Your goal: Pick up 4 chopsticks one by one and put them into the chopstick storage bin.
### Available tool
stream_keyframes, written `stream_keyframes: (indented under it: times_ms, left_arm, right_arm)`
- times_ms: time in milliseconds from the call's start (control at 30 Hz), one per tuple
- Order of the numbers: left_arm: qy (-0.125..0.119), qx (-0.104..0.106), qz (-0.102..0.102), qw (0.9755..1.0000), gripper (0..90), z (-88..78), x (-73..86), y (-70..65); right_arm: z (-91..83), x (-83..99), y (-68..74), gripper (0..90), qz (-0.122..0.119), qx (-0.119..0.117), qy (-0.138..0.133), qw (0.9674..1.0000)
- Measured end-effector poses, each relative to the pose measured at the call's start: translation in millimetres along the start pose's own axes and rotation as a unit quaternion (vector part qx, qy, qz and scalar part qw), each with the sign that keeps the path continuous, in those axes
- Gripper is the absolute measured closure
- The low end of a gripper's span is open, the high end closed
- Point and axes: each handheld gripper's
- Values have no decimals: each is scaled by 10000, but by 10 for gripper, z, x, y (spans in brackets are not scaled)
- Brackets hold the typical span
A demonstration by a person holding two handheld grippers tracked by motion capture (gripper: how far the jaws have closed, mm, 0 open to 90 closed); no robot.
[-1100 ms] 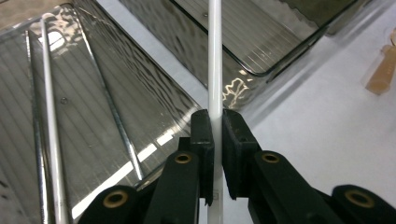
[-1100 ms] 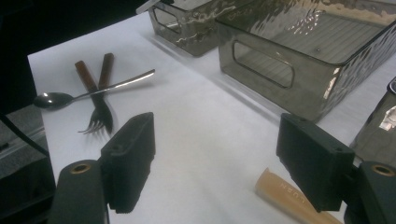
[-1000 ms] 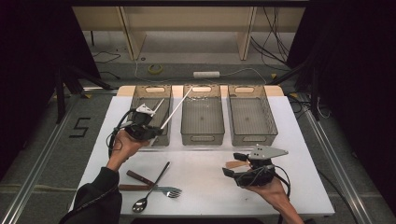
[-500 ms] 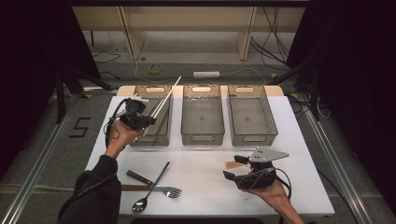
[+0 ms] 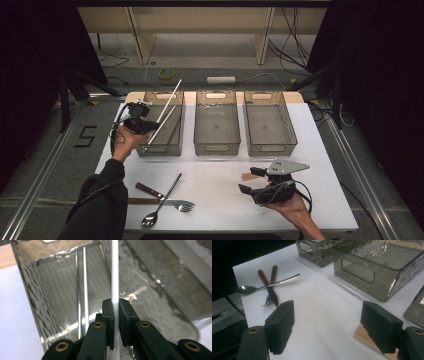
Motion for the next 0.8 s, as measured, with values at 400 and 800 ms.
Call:
stream_keyframes:
  times_ms: [400,800]
  left_arm:
    - [193,-118,-84,9997,831,101,63,72]
    - [350,-180,-219,9990,830,177,101,97]
  right_arm:
    - [3,-1,11,283,-22,-31,31,10000]
    - [1,-2,13,283,-24,-51,34,10000]
Point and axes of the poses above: each handheld gripper's, and its own axes: z roughly forward along the jaws, x roughly out of its underside, y roughly to its left, and after that the axes turned 2 degrees about y, right-handed
